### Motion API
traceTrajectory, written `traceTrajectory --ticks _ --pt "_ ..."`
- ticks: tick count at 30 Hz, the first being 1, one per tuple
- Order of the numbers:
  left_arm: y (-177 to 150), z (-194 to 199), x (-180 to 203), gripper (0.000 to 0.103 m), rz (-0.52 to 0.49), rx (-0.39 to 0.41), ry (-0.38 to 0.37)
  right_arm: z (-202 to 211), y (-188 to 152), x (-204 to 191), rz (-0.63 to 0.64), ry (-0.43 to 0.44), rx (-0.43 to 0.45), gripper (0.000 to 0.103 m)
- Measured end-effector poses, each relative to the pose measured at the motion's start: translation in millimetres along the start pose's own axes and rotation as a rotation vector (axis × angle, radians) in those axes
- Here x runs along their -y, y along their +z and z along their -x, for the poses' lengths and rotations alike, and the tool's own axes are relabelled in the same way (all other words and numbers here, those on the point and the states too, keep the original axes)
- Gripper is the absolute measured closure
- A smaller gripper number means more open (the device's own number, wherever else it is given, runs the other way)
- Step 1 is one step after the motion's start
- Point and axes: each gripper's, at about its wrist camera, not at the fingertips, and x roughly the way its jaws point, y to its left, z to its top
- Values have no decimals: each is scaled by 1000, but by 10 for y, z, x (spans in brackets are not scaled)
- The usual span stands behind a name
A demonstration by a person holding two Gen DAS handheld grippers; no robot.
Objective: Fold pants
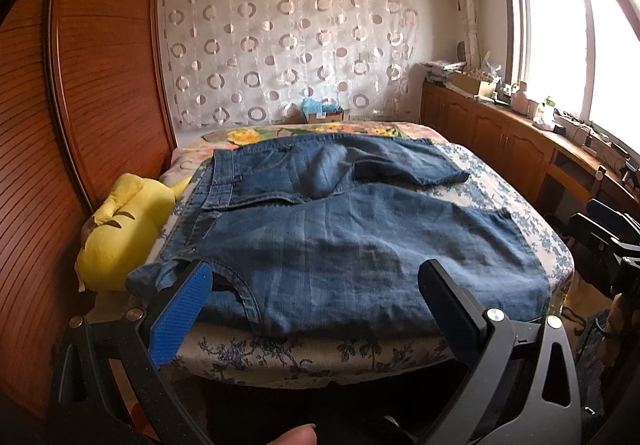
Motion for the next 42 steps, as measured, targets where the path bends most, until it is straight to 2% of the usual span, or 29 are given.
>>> traceTrajectory --ticks 9,18,24,32,39,42 --pt "-113 -154 -74 0 5 -33 0 -51 -27 95 8 -20 -55 6" --pt "-218 -371 -226 0 15 -75 3 -24 -105 254 -18 -45 -136 7" --pt "-306 -533 -412 0 34 -106 6 29 -171 277 4 -53 -213 21" --pt "-434 -688 -660 0 65 -149 28 121 -242 303 -11 -59 -299 25" --pt "-509 -726 -801 2 95 -166 27 164 -254 283 -13 -48 -324 32" --pt "-513 -731 -868 3 102 -166 35 236 -225 242 0 -46 -326 41"
